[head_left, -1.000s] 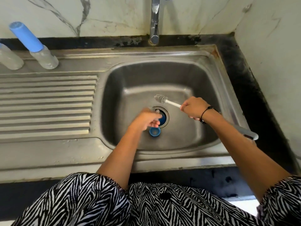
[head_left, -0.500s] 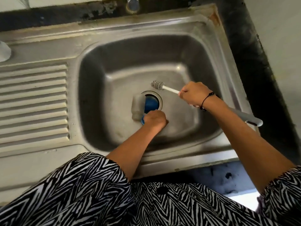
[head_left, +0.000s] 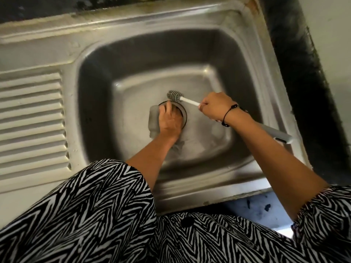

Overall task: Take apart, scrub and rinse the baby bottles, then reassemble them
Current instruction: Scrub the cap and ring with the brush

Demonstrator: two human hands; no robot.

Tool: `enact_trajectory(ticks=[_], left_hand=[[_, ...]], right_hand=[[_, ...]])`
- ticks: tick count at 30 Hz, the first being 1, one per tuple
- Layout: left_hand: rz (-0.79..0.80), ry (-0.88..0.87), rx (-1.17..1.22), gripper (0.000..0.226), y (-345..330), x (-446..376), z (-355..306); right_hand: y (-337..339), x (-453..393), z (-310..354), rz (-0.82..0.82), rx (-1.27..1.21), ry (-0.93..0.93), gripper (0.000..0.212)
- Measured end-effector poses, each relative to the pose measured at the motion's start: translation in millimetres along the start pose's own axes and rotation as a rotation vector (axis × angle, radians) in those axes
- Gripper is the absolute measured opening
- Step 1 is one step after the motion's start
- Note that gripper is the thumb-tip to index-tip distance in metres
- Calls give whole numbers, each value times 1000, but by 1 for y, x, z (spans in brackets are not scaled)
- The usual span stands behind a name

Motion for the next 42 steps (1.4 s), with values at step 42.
enact_trajectory(ticks=[42], left_hand=[[-446, -32, 3188, 24, 56, 155, 117]], right_hand=[[-5, 204, 120, -223, 87, 361, 27]])
Point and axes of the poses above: each hand's wrist, its own x-axis away from the middle knuckle, its own y-axis out of the back of the hand, z = x × y, the point moved 1 cm from there along -x, towards the middle knuckle, and after that the axes turned 12 degrees about -x, right-handed, at the moved point
